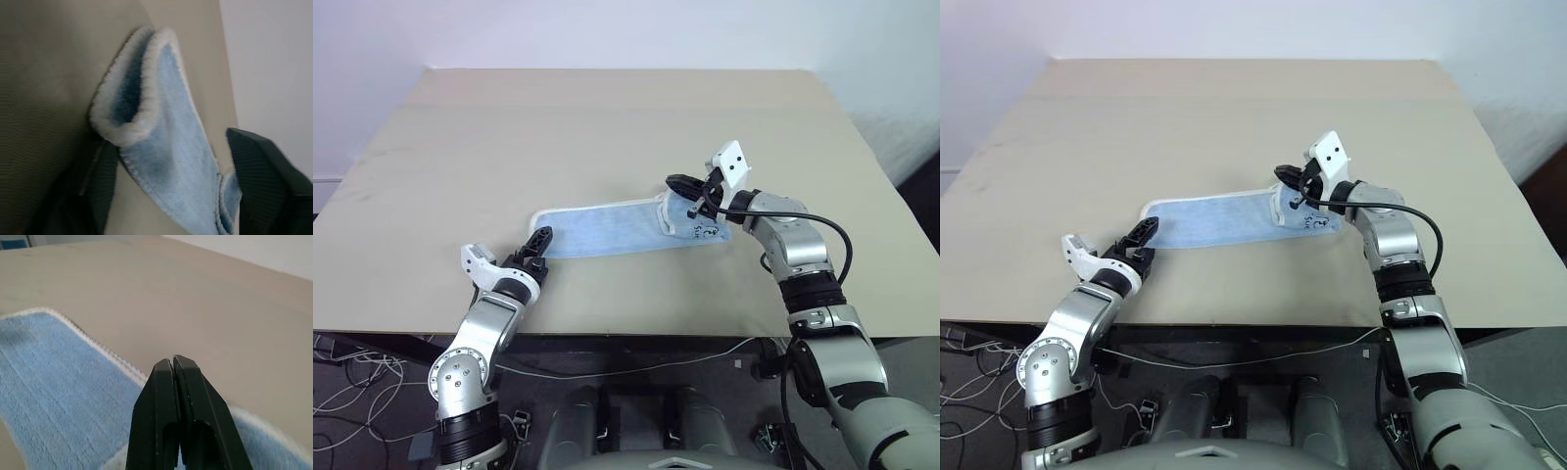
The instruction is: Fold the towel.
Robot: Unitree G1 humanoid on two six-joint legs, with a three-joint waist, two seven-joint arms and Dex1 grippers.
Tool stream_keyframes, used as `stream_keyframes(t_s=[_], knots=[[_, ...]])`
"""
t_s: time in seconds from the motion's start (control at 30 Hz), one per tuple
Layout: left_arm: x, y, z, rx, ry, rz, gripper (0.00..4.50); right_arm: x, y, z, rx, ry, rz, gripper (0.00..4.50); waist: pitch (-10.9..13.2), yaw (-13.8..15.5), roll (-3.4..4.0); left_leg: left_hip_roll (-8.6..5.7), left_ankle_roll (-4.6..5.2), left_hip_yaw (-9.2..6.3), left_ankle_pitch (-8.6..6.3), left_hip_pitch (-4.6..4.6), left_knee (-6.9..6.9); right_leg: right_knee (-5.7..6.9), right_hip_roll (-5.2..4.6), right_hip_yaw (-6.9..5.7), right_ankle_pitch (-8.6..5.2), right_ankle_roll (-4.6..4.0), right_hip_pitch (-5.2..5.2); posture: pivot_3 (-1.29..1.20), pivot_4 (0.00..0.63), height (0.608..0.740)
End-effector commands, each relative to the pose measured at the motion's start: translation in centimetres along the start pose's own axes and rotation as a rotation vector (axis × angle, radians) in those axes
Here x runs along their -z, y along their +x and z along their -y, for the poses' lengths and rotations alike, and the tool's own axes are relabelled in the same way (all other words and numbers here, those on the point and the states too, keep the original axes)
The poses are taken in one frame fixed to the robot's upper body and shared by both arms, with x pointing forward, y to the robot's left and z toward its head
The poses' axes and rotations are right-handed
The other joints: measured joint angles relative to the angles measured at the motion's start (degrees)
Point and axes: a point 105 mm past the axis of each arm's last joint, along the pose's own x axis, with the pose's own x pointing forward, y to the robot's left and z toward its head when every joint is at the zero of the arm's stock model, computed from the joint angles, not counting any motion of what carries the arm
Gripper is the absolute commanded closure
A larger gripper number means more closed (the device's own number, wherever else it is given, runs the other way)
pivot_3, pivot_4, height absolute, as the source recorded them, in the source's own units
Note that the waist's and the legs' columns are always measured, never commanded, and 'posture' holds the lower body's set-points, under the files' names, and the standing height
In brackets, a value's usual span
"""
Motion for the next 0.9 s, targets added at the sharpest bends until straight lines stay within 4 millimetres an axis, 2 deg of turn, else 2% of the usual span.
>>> stream_keyframes(t_s=[0.03, 0.23, 0.37, 0.43, 0.53, 0.57, 0.63, 0.7, 0.8, 0.9], knots=[[-0.3, 0.3, -0.8, -0.032, -0.013, 0.013, 2.29, -1.7, -0.5, 0.2, 0.018, -0.026, 0.061, 4.42, 0.0, 0.0, 0.0, 0.0, 0.0, 0.0, 0.0, -0.01, 0.0, 0.0, 0.0, 0.0, 0.0, 0.0, -0.01, 0.0, 0.15, 0.74], [-1.4, 0.4, -0.3, 0.003, -0.011, 0.056, 4.4, -1.4, -0.7, 0.0, 0.025, -0.017, 0.053, 4.42, 0.0, 0.0, -0.01, 0.01, 0.0, 0.0, 0.0, -0.05, -0.01, -0.03, 0.02, -0.01, 0.0, 0.01, -0.04, 0.0, 0.15, 0.74], [-2.6, 0.5, -0.4, -0.007, 0.013, 0.102, 4.46, -1.2, -0.9, 0.0, 0.031, -0.013, 0.047, 4.42, 0.0, -0.2, -0.01, 0.02, 0.0, 0.0, 0.0, -0.05, -0.02, -0.04, 0.03, -0.01, 0.0, 0.01, -0.05, 0.0, 0.15, 0.74], [-4.1, 0.2, 0.1, 0.016, 0.033, 0.15, 4.46, -1.0, -1.0, 0.1, 0.038, -0.011, 0.043, 4.42, 0.0, -0.4, -0.02, 0.04, 0.0, 0.0, 0.0, -0.05, -0.03, -0.04, 0.05, -0.01, 0.0, 0.01, -0.06, 0.0, 0.15, 0.74], [-7.0, -0.3, 0.6, 0.037, 0.073, 0.229, 4.46, -1.0, -1.3, 0.3, 0.05, -0.009, 0.041, 4.42, 0.1, -0.6, -0.1, 0.08, -0.01, 0.0, 0.0, -0.09, -0.05, -0.05, 0.07, -0.02, 0.01, 0.02, -0.11, 0.0, 0.15, 0.74], [-8.5, -0.6, 0.8, 0.049, 0.09, 0.271, 4.46, -1.0, -1.4, 0.5, 0.057, -0.008, 0.041, 4.42, 0.1, -0.8, -0.13, 0.09, -0.03, 0.01, 0.01, -0.11, -0.05, -0.05, 0.07, -0.02, 0.01, 0.02, -0.14, 0.0, 0.15, 0.74], [-11.2, -1.3, 1.7, 0.082, 0.152, 0.339, 4.46, -0.9, -1.6, 0.8, 0.076, -0.008, 0.039, 4.42, 0.2, -1.4, -0.15, 0.1, -0.06, 0.01, 0.03, -0.13, -0.09, -0.05, 0.08, -0.02, 0.03, 0.06, -0.17, 0.0, 0.15, 0.74], [-12.9, -1.9, 3.2, 0.132, 0.245, 0.376, 4.46, -0.9, -1.8, 1.2, 0.092, -0.006, 0.038, 4.42, 0.2, -1.5, -0.14, 0.11, -0.19, 0.02, 0.1, -0.15, -0.12, -0.08, 0.11, -0.04, 0.09, 0.17, -0.19, 0.0, 0.15, 0.74], [-13.7, -2.2, 5.9, 0.233, 0.369, 0.379, 4.46, -0.7, -2.0, 1.4, 0.11, -0.002, 0.035, 4.42, 0.2, -1.5, -0.14, 0.09, -0.33, 0.05, 0.17, -0.17, -0.17, -0.15, 0.12, -0.05, 0.1, 0.18, -0.2, 0.0, 0.15, 0.74], [-12.2, -1.5, 9.1, 0.357, 0.519, 0.313, 4.46, -0.5, -2.1, 1.5, 0.125, 0.005, 0.032, 4.42, 0.2, -1.3, -0.14, 0.07, -0.45, 0.05, 0.12, -0.19, -0.18, -0.26, 0.11, -0.07, 0.1, 0.18, -0.17, 0.0, 0.15, 0.74]])
